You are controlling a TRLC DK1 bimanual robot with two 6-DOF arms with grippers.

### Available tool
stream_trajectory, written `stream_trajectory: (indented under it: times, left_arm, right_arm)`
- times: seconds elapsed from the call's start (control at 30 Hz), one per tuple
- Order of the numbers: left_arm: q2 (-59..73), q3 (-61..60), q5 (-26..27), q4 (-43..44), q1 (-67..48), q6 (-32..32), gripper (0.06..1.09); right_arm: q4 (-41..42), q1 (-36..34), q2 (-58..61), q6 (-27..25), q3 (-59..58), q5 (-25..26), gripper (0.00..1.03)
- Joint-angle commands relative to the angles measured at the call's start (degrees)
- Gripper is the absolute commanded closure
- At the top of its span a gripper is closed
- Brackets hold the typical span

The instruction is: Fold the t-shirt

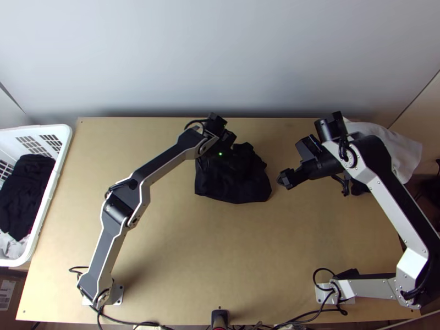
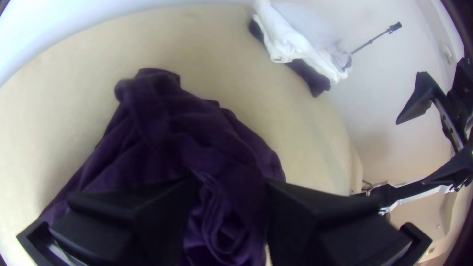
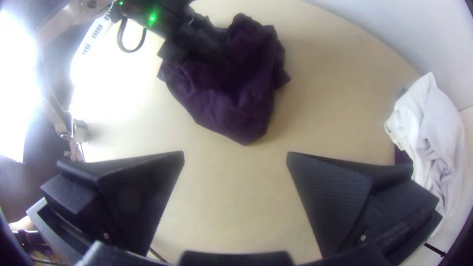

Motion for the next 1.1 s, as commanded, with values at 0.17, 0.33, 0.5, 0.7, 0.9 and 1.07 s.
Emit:
stream_trajectory:
  times: [0.17, 0.33, 0.5, 0.7, 0.9, 1.07]
  left_arm:
    - [-10.78, 1.55, 2.02, -10.66, 2.9, 0.44, 0.1]
    - [-21.07, -10.66, 3.16, -12.5, 9.41, 5.1, 0.1]
    - [-28.45, -28.95, 2.55, -8.81, 13.27, 8.96, 0.1]
    - [-28.19, -35.27, 0.0, -5.56, 13.36, 9.49, 0.1]
    - [-23.88, -32.37, -1.14, -4.59, 11.87, 9.31, 0.1]
    - [-21.24, -26.48, -1.41, -4.42, 10.64, 7.65, 0.1]
  right_arm:
    - [1.08, 1.59, 2.48, -0.97, 0.07, 0.02, 0.06]
    - [1.87, 4.84, 10.12, -1.85, 7.89, -0.07, 0.06]
    - [4.33, 11.78, 21.46, -1.49, 18.97, -0.07, 0.06]
    - [10.57, 16.44, 29.72, -0.35, 19.67, -0.42, 0.06]
    - [14.79, 15.3, 32.97, -0.35, 9.91, -0.42, 0.06]
    - [17.51, 13.1, 31.92, 0.35, 2.8, -0.34, 0.06]
